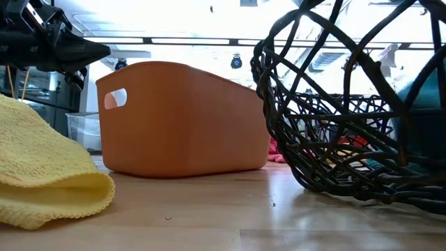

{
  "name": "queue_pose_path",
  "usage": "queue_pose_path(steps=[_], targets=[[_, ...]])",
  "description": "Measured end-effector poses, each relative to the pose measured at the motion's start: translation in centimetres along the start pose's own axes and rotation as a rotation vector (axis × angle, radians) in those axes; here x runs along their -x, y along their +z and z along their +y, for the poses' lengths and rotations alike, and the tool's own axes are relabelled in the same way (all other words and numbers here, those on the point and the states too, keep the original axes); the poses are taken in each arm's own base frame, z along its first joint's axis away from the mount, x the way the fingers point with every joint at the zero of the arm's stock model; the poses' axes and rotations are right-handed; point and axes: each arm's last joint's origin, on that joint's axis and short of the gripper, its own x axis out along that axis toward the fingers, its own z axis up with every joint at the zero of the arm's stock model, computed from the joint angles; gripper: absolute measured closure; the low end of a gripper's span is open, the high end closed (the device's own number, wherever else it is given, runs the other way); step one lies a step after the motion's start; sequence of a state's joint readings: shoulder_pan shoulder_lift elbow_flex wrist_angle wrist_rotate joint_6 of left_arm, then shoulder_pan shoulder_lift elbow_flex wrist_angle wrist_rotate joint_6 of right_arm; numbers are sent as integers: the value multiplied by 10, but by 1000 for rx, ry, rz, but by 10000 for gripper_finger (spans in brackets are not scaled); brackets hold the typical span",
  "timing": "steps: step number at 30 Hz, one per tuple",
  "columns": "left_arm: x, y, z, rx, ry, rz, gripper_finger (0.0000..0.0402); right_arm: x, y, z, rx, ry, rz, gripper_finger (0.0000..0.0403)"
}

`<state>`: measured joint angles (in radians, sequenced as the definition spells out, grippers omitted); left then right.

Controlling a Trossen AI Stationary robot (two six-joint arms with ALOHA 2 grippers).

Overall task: Sort microfiber towel by color & place in baskets
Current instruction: Put the right blue towel into the black wire basket

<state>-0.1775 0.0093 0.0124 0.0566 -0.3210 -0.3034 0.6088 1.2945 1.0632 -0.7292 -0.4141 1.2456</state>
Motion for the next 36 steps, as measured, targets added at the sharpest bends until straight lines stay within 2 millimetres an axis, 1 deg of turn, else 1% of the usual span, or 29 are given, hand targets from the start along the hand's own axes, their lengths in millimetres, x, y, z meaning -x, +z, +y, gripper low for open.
queue_pose_path(steps=[3, 5, 7, 9, 12, 16, 20, 25, 28, 32, 36], targets=[[0, 0, 0, 0, 0, 0, 401, 9, 2, 9, -69, 58, 48, 120], [0, 0, 0, 0, 0, 0, 401, 12, -4, 17, -117, 94, 118, 118], [0, 0, 0, 0, 0, 0, 401, 13, -17, 26, -135, 113, 206, 117], [0, 0, 0, 0, 0, 0, 401, 12, -33, 35, -130, 117, 248, 117], [0, 0, 0, 0, 0, 0, 401, 6, -58, 42, -165, 85, 214, 117], [0, 0, 0, 0, 0, 0, 401, -12, -85, 38, -271, -31, 91, 117], [0, 0, 0, 0, 0, 0, 401, -41, -98, 31, -239, -185, 121, 117], [0, 0, 0, 0, 0, 0, 401, -78, -101, 25, -151, -309, 201, 117], [0, 0, 0, 0, 0, 0, 401, -94, -102, 19, -113, -371, 212, 117], [0, 0, 0, 0, 0, 0, 401, -108, -102, 8, -81, -494, 192, 117], [0, 0, 0, 0, 0, 0, 401, -116, -107, -3, -46, -605, 155, 117]])
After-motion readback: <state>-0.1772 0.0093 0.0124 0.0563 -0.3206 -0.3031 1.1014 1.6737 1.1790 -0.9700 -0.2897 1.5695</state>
